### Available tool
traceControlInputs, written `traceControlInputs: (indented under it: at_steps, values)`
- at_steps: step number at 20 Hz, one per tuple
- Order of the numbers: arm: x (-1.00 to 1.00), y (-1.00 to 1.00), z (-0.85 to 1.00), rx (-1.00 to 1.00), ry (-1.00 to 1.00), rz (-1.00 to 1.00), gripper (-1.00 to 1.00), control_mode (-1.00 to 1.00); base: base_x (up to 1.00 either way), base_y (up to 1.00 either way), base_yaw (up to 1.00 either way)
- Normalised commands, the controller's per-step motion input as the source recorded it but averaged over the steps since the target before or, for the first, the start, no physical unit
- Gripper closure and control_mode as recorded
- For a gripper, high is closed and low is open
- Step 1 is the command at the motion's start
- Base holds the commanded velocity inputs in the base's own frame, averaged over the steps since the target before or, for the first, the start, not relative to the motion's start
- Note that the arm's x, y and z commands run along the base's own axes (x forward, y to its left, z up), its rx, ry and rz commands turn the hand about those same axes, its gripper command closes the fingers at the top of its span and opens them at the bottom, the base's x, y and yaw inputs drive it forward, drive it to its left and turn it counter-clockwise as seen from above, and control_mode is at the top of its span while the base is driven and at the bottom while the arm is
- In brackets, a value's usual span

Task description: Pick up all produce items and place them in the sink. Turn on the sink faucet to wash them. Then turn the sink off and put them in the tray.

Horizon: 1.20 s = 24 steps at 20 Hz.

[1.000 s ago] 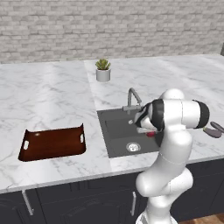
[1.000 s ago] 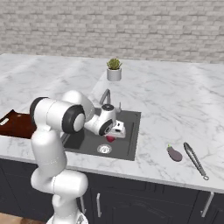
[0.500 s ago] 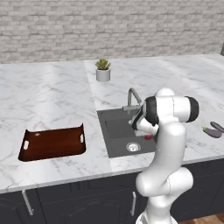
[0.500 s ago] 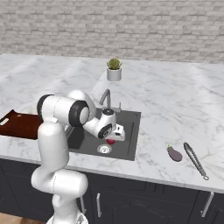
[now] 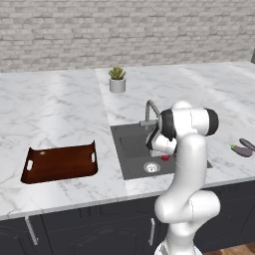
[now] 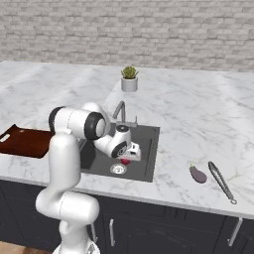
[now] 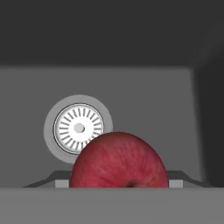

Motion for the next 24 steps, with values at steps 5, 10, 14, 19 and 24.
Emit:
traceControlInputs:
  at_steps: [5,10,14,19,24]
  values:
    - [0.36,0.07,-0.24,0.0,0.0,0.0,1.0,-1.0,0.0,0.0,0.0]
    - [0.38,0.0,-0.27,0.0,0.0,0.0,1.0,-1.0,0.0,0.0,0.0]
    - [0.38,0.0,-0.34,0.0,0.0,0.0,1.0,-1.0,0.0,0.0,0.0]
    - [0.32,0.0,-0.31,0.0,0.0,0.0,1.0,-1.0,0.0,0.0,0.0]
    - [0.27,0.0,-0.26,0.0,0.02,0.0,1.0,-1.0,0.0,0.0,0.0]
